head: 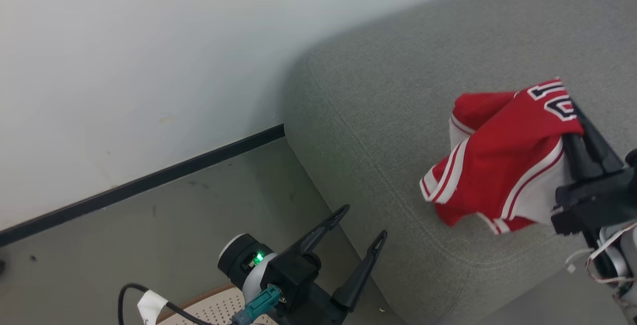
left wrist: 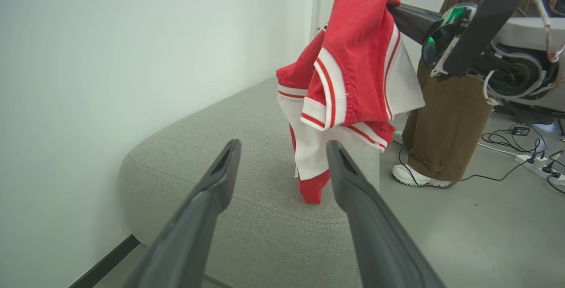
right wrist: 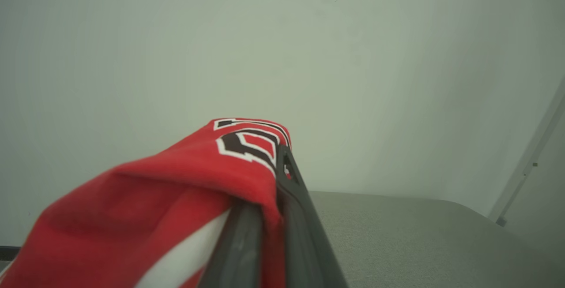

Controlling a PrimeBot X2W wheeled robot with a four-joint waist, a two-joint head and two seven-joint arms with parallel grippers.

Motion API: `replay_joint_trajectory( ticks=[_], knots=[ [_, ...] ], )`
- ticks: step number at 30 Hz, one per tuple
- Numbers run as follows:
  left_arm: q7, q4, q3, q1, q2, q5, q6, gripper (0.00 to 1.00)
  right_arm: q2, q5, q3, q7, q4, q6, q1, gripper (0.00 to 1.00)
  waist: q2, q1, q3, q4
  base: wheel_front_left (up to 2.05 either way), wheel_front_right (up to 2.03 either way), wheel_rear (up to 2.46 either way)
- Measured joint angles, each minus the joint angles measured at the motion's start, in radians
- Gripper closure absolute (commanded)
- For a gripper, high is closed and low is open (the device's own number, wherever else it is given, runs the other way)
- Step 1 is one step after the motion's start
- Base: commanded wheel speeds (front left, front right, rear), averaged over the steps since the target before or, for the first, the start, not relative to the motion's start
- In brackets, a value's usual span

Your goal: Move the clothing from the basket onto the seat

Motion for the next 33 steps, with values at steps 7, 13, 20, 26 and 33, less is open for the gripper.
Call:
replay_joint_trajectory(
  ticks=[7,13,20,26,33],
  knots=[
    [0.025,-0.046,0.007,-0.062,0.016,0.026,0.006,0.0,-0.03,0.021,-0.056,0.0,0.104,0.047,-0.233,1.0,0.0,0.0001,0.079,0.025,0.0,0.0,0.0],
    [0.05,-0.088,0.01,-0.126,0.023,0.059,0.008,0.0,-0.048,0.05,-0.097,0.0,0.207,0.059,-0.406,1.0,0.0,0.0002,0.153,0.054,0.0,0.0,0.0],
    [0.081,-0.13,0.005,-0.203,0.023,0.083,0.008,0.0,-0.077,0.056,-0.129,0.0,0.333,0.076,-0.546,1.0,0.0001,0.0002,0.247,0.094,0.0,0.0,0.0],
    [0.104,-0.153,0.0,-0.241,0.023,0.103,0.007,0.0,-0.086,0.06,-0.16,0.0,0.436,0.076,-0.637,1.0,0.0001,0.0002,0.33,0.128,0.0,0.0,0.0],
    [0.123,-0.161,-0.018,-0.288,0.023,0.126,0.007,0.0,-0.092,0.06,-0.178,0.0,0.536,0.076,-0.67,1.0,0.0001,0.0001,0.419,0.164,0.0,0.0,0.0]
  ],
)
